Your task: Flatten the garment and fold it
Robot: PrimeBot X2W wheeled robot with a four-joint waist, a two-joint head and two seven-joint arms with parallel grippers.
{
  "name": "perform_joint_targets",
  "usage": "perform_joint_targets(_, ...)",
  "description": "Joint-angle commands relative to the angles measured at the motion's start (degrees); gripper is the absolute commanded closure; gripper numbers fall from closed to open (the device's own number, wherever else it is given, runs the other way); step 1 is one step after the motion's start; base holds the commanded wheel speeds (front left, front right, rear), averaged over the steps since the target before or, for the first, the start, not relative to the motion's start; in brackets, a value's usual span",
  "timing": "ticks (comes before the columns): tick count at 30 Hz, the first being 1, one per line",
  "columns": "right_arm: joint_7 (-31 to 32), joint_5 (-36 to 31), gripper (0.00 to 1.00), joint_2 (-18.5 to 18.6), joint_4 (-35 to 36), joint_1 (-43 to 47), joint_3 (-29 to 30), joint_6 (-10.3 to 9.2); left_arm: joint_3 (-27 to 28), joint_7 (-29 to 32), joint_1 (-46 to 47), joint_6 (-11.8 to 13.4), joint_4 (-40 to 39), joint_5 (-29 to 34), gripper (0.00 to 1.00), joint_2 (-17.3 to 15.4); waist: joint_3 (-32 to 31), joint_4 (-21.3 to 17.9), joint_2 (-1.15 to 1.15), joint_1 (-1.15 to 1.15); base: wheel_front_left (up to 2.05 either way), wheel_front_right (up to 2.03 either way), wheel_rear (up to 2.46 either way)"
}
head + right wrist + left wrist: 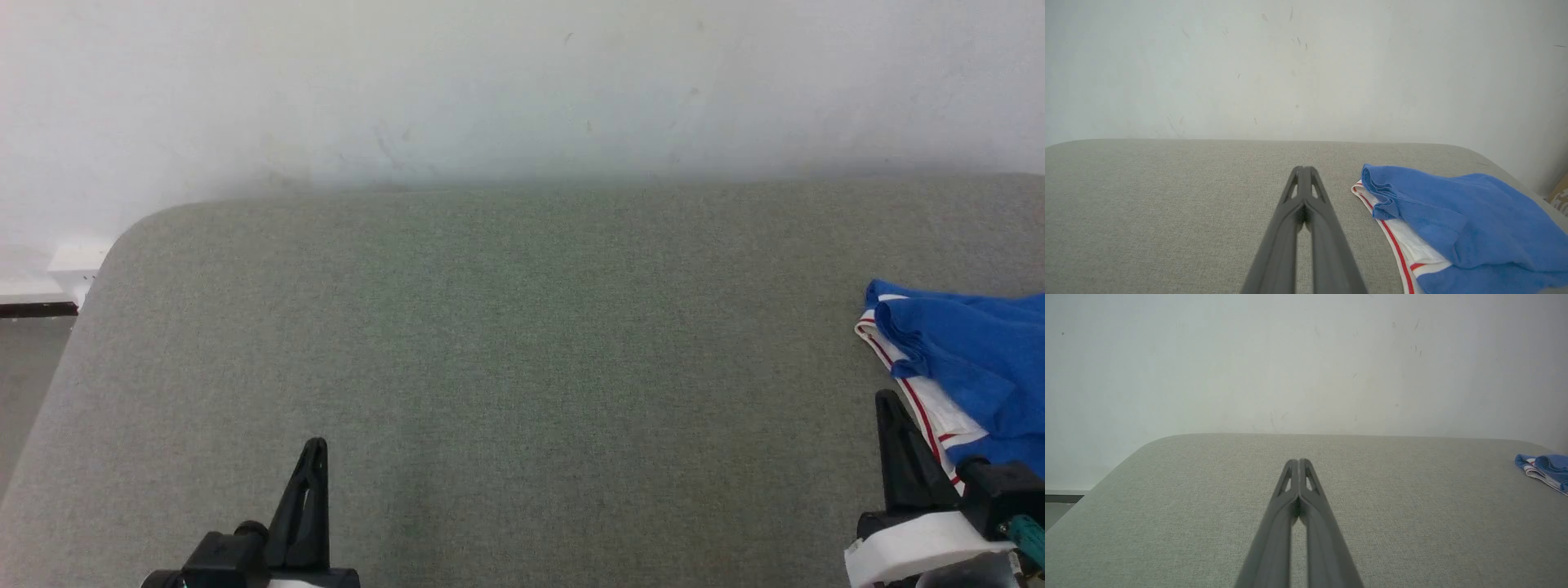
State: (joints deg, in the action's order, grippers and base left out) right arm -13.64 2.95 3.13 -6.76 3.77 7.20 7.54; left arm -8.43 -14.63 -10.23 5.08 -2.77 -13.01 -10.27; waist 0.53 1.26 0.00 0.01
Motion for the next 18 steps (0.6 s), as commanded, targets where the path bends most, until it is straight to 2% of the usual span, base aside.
perform_joint_targets(1, 0.2, 0.0, 1.0, 0.0, 0.1, -0.1, -0.1, 0.0, 0.1, 0.2, 0.1, -0.1, 0.0, 0.2, 1.0, 0.1, 0.0, 0.0, 0.0, 0.0, 0.0, 0.0, 0.0)
perform_joint_targets(18, 2.0, -0.4, 1.0, 0.0, 1.0, -0.6, -1.1, -0.01, 1.3, 2.2, 1.5, -0.8, 0.4, 2.0, 1.0, 1.1, -0.1, -0.2, 0.0, 0.0, 0.0, 0.0, 0.0)
